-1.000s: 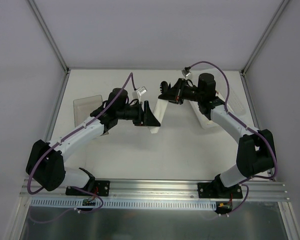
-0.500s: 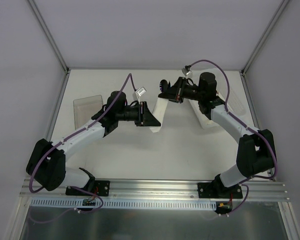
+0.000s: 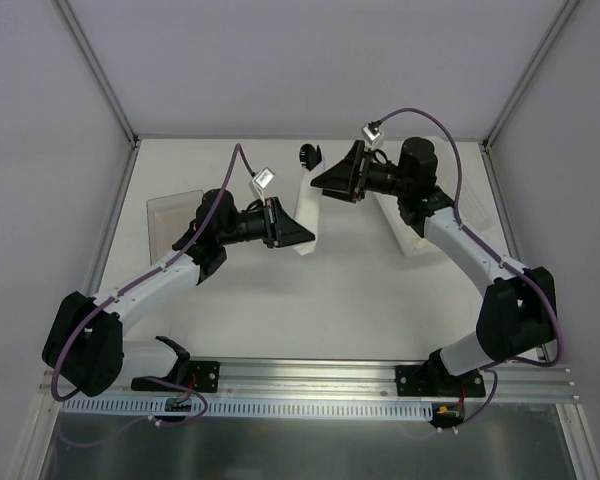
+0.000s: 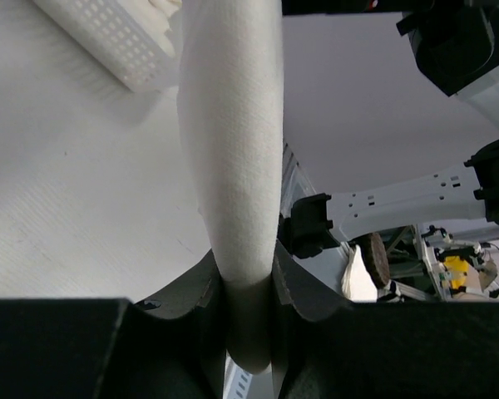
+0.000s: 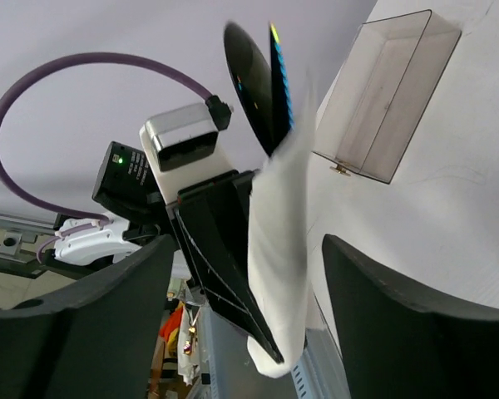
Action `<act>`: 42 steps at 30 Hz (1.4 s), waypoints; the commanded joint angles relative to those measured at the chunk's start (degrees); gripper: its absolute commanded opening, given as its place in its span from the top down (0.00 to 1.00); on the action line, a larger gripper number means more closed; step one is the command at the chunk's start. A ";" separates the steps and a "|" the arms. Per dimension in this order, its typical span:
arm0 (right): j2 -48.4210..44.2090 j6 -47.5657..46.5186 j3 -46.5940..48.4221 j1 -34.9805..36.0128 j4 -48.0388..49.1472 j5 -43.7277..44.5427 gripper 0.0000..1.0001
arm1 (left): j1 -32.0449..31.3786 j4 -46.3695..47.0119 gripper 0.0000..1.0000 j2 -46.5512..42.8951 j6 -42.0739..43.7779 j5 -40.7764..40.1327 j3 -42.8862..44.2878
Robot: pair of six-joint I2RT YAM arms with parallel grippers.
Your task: Place the utensils on the paper napkin and roll it up
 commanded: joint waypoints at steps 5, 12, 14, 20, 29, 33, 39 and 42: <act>-5.77 -2.25 -2.24 -0.42 0.71 -3.16 0.19 | 1.21 11.51 1.00 -4.20 -0.22 -2.36 -0.99; -5.86 -3.22 -4.36 1.25 0.80 -3.69 0.19 | 1.12 16.51 1.00 -3.93 -1.63 -3.06 -1.43; -5.60 -3.13 -4.36 1.69 1.15 -3.43 0.19 | 1.21 18.54 1.00 -3.58 -2.59 -3.06 -1.51; -4.37 0.38 -4.36 3.00 7.03 -4.57 0.19 | 1.12 20.91 1.00 -3.32 -4.00 -3.33 -1.51; -3.40 1.70 -4.36 4.41 10.11 -5.54 0.23 | 1.03 22.67 1.00 -2.79 -5.50 -3.33 -1.87; -3.57 1.53 -4.18 5.12 10.47 -5.98 0.32 | 1.03 22.59 1.00 -2.88 -5.67 -3.42 -1.87; -3.66 1.00 -4.27 5.20 10.38 -5.97 0.58 | 1.03 22.41 1.00 -2.88 -5.50 -3.77 -1.87; -3.22 1.35 -4.01 5.21 10.38 -6.33 0.60 | 1.03 22.59 1.00 -2.79 -5.50 -3.85 -1.87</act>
